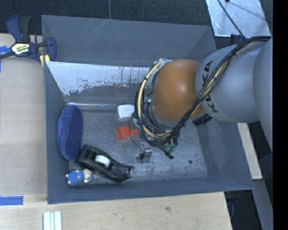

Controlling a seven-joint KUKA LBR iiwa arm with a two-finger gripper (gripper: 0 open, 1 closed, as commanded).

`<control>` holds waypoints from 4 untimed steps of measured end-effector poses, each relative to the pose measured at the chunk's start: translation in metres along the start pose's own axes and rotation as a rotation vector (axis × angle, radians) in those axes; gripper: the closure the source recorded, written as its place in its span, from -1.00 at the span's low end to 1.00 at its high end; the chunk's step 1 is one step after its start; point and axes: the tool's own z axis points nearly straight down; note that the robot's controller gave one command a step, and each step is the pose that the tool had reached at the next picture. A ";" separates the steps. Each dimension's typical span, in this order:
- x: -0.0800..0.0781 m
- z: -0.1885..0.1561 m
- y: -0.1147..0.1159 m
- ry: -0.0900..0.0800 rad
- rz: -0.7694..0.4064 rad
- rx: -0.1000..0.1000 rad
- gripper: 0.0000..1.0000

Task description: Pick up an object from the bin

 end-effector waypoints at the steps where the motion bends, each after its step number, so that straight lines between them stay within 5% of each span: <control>1: -0.055 0.046 0.018 -0.006 -0.158 0.000 -1.00; 2: -0.056 0.044 0.017 -0.008 -0.156 -0.001 1.00; 3: -0.084 -0.077 -0.009 -0.014 -0.132 0.001 1.00; 4: -0.069 -0.185 -0.036 -0.012 -0.453 0.002 1.00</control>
Offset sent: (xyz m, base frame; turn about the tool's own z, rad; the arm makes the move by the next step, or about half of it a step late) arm 0.0523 0.0218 -0.0455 -0.1590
